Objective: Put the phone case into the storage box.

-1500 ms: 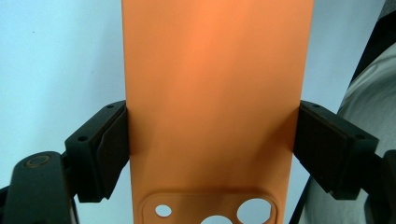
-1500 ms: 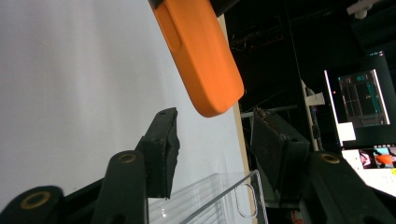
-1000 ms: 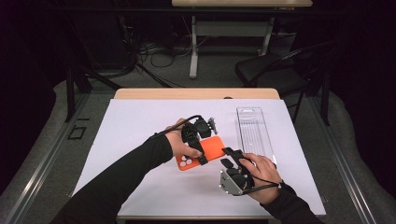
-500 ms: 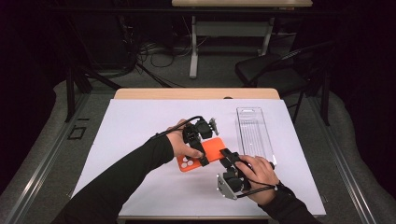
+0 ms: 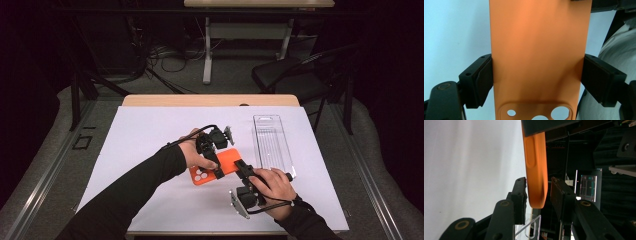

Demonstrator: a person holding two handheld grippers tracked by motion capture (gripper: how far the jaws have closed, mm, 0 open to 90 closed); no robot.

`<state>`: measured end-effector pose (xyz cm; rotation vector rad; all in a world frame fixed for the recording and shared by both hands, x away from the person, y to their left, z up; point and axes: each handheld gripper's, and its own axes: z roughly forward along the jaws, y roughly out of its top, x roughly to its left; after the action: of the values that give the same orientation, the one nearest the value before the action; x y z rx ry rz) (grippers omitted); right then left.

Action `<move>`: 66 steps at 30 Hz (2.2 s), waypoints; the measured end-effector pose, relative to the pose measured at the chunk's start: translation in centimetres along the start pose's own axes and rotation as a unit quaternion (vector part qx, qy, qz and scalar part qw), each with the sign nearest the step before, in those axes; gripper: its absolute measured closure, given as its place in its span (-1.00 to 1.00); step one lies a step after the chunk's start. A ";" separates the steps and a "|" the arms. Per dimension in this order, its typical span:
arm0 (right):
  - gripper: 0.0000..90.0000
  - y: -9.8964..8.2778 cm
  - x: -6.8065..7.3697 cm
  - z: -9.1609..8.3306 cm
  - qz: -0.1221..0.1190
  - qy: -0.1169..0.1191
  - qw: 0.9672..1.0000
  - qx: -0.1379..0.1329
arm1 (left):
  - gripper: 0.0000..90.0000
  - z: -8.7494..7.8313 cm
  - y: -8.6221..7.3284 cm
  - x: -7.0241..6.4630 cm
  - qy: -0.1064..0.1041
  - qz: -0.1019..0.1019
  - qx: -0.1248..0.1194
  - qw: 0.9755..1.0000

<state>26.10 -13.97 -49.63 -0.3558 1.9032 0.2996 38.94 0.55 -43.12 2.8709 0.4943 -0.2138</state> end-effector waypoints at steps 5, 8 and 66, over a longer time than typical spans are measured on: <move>0.51 0.1 0.1 0.1 -0.013 -0.007 1.000 0.000 | -0.64 0.0 0.0 0.1 -0.007 -0.002 0.001 1.000; 0.53 0.2 0.2 0.1 -0.020 -0.007 1.000 0.000 | -0.64 0.1 0.0 0.1 -0.008 -0.002 0.000 1.000; 0.72 0.4 1.0 0.8 -0.071 -0.018 0.997 0.006 | -0.64 0.6 -0.1 0.7 -0.050 -0.019 0.002 0.999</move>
<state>26.25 -13.41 -50.82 -0.4717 1.8327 0.1978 39.49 0.72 -43.87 2.8395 0.5309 -0.3622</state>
